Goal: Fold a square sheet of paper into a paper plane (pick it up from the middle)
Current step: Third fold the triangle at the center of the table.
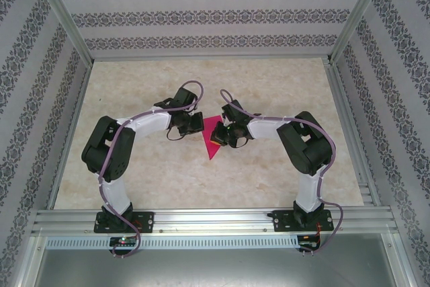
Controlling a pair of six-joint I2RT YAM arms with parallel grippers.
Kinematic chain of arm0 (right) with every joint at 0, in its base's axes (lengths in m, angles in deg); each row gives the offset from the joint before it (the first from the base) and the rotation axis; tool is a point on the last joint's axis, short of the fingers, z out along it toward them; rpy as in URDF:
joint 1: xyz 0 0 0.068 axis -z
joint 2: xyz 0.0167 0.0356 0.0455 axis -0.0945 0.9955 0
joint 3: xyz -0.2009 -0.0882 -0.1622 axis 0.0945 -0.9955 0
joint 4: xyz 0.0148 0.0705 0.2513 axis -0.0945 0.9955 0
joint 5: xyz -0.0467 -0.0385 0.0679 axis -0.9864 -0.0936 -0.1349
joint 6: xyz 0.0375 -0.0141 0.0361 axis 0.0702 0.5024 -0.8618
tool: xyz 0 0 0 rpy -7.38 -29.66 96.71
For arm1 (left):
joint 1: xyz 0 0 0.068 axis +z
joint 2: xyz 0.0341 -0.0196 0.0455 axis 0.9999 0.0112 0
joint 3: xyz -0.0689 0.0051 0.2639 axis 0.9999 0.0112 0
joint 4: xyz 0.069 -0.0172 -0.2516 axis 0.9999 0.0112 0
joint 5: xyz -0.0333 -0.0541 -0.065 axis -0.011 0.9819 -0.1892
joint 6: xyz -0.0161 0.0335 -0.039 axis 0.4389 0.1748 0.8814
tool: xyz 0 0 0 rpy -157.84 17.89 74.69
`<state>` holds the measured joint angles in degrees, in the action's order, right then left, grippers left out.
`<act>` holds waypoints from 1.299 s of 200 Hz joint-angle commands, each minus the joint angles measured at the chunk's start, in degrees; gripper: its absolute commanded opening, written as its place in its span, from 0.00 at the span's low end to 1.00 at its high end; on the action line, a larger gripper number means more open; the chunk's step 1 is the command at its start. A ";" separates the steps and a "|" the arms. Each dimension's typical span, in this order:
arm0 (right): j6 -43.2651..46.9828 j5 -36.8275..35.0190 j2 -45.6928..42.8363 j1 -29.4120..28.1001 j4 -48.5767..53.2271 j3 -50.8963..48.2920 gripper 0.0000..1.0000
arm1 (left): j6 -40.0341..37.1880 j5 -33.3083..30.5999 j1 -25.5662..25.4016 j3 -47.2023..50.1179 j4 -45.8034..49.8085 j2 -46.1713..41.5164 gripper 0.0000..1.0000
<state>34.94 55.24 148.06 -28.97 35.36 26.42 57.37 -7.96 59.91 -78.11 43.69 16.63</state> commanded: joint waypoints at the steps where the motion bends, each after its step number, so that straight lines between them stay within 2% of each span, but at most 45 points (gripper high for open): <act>1: 0.82 -1.19 0.86 0.21 1.11 -0.76 0.04 | 0.84 2.79 -1.71 0.98 -2.46 1.44 0.03; 72: -0.02 -1.94 0.51 0.66 0.75 -1.22 0.03 | 1.06 2.52 -3.86 1.53 -1.59 2.89 0.01; 100: -0.29 -1.99 0.51 0.64 0.51 -1.50 0.02 | 1.30 0.53 -4.24 1.71 -0.06 3.42 0.00; 198: -0.81 -1.76 0.73 0.69 -0.11 -1.78 0.00 | 1.28 0.34 -5.09 2.00 0.53 4.81 0.00; 260: -1.67 -0.61 0.07 1.03 -2.35 -2.57 0.00 | 0.97 -1.92 -5.24 2.17 1.67 5.97 0.00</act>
<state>34.40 55.85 147.99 -28.55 33.53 25.33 58.02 -8.53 56.17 -76.71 42.99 20.56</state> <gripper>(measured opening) 0.048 0.055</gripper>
